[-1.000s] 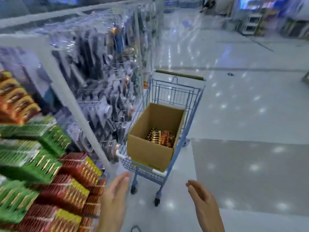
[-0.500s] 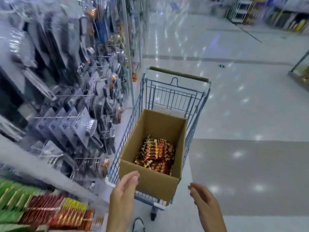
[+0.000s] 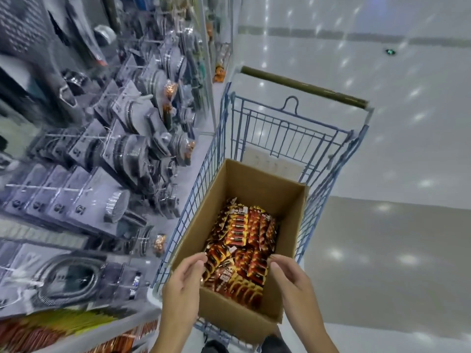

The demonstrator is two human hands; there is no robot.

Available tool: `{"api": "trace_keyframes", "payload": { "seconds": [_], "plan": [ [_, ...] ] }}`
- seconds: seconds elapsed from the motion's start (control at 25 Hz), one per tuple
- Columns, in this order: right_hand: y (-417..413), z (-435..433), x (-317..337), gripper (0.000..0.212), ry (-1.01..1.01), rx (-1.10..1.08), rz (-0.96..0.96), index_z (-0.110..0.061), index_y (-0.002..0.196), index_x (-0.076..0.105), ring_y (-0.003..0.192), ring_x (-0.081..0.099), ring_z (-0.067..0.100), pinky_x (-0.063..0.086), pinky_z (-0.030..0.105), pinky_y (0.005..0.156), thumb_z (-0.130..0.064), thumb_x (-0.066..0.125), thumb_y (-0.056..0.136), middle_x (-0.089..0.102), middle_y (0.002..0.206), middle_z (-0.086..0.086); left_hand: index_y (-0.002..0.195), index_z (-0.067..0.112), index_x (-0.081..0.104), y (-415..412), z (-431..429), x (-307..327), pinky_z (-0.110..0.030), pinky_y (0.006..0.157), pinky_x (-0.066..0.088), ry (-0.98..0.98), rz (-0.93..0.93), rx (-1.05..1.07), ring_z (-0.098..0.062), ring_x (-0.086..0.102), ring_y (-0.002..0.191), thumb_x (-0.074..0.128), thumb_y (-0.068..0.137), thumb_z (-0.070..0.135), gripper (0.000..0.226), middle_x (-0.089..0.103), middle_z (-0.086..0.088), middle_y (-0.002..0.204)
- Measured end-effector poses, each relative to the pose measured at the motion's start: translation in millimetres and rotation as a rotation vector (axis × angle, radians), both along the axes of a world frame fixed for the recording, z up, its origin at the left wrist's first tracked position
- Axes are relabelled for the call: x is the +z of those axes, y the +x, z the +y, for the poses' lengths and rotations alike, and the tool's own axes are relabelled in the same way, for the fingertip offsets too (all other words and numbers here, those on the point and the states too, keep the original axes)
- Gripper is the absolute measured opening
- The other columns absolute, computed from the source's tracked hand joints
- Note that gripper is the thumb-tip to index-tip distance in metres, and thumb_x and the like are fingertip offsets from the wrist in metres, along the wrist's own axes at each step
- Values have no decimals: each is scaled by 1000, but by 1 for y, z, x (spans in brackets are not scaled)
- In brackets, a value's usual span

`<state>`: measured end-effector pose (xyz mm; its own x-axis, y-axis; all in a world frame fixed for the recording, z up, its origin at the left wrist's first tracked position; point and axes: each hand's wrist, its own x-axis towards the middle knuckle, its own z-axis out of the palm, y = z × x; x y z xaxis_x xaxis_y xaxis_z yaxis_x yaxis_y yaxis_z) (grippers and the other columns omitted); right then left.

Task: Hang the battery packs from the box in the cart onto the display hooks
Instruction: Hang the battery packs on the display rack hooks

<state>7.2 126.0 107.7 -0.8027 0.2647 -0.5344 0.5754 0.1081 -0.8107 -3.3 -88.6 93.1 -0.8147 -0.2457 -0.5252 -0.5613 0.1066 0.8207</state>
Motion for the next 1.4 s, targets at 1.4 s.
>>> {"api": "trace_keyframes", "payload": {
  "seconds": [1.4],
  "plan": [
    [-163, 15, -121, 11, -90, 128, -358, -28, 108, 70, 104, 65, 11, 52, 34, 97, -29, 62, 101, 70, 109, -7, 128, 9, 62, -91, 45, -107, -55, 85, 54, 679, -734, 396, -44, 65, 113, 81, 59, -22, 78, 73, -23, 118]
  ]
}}
